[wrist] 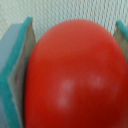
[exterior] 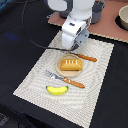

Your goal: Interact with the objects in diverse but meaningful ways.

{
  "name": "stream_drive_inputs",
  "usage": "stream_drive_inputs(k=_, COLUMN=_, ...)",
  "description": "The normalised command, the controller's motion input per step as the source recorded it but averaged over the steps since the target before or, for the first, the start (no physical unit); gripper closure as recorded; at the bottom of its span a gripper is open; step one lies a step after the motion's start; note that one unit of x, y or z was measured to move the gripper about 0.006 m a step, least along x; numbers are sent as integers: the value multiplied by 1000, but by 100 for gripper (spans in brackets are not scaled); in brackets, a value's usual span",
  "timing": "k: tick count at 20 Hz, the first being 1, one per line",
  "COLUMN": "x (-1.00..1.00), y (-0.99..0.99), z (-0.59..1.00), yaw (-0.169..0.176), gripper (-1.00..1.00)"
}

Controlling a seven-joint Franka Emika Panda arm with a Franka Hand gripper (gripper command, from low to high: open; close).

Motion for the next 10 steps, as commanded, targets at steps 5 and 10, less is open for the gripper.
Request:
stream_drive_inputs(k=5, x=-182, y=428, z=984, yaw=0, gripper=100)
stream_drive_inputs(k=10, x=-417, y=360, z=685, yaw=0, gripper=100)
